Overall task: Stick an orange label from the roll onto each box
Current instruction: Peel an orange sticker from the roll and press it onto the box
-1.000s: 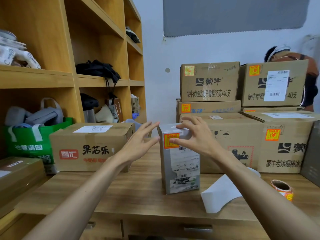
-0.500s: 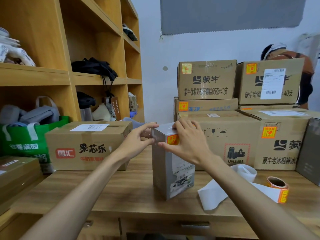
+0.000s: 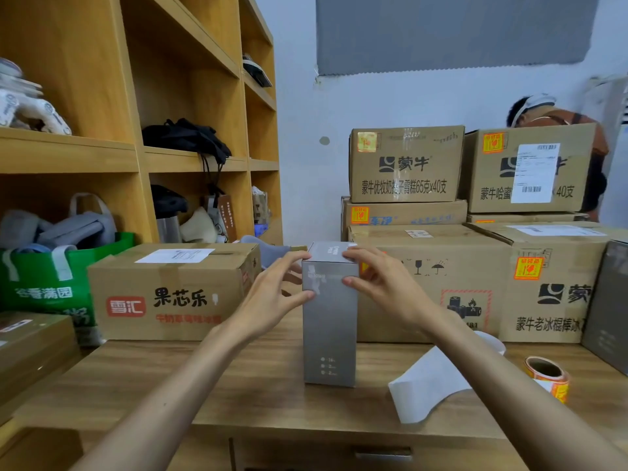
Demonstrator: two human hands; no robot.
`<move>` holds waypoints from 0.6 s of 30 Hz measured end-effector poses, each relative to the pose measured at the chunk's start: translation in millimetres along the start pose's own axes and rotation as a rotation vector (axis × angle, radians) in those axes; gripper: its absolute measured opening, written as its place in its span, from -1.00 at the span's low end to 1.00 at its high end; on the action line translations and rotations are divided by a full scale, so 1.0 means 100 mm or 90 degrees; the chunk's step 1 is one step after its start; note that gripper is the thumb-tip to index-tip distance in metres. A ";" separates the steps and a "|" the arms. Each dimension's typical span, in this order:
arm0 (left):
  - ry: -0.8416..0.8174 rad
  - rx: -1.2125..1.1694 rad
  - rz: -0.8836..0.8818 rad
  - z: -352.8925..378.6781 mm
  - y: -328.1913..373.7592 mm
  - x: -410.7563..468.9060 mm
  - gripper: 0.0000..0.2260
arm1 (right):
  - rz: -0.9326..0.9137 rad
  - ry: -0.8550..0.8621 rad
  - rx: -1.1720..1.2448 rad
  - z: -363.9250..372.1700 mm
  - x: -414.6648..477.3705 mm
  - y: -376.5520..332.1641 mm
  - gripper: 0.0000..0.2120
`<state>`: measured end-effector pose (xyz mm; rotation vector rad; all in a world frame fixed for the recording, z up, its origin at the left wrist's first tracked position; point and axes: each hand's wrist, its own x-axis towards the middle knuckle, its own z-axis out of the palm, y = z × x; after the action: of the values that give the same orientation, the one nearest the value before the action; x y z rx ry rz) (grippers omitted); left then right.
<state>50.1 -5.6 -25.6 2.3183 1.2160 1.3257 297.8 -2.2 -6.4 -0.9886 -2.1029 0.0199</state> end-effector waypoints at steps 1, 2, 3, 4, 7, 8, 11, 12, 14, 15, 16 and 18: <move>0.009 0.004 0.005 0.02 0.00 0.01 -0.47 | -0.005 -0.002 0.001 0.01 0.01 0.01 -0.62; 0.018 0.010 0.011 0.04 -0.01 0.02 -0.48 | -0.010 -0.003 0.001 0.03 0.02 0.03 -0.62; 0.025 0.016 0.016 0.04 -0.03 0.01 -0.48 | -0.015 -0.003 0.002 0.05 0.02 0.04 -0.63; 0.032 0.025 0.022 0.04 -0.05 0.00 -0.48 | -0.021 -0.002 0.003 0.07 0.02 0.06 -0.62; 0.060 0.054 0.040 0.02 -0.10 -0.07 -0.48 | -0.027 -0.008 0.018 0.11 0.04 0.08 -0.61; 0.067 0.064 0.044 0.02 -0.11 -0.08 -0.47 | -0.021 -0.010 0.023 0.12 0.05 0.09 -0.60; 0.078 0.085 0.041 0.06 -0.12 -0.07 -0.46 | -0.005 -0.010 0.029 0.18 0.09 0.14 -0.59; 0.080 0.090 0.036 0.08 -0.12 -0.05 -0.46 | -0.001 -0.008 0.026 0.20 0.11 0.16 -0.59; 0.078 0.106 0.023 0.10 -0.10 0.01 -0.46 | 0.011 -0.003 0.016 0.24 0.13 0.21 -0.58; 0.076 0.116 0.015 0.11 -0.09 0.03 -0.47 | 0.016 -0.001 0.010 0.25 0.14 0.24 -0.57; 0.075 0.129 0.010 0.11 -0.08 0.06 -0.47 | 0.021 -0.001 0.004 0.26 0.15 0.25 -0.57; 0.065 0.162 0.002 0.10 -0.06 0.09 -0.47 | 0.031 -0.006 -0.002 0.26 0.18 0.25 -0.56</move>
<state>57.0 7.1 -29.1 2.4465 1.4915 1.3766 289.6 34.2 -20.7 -1.0437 -2.0879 0.0465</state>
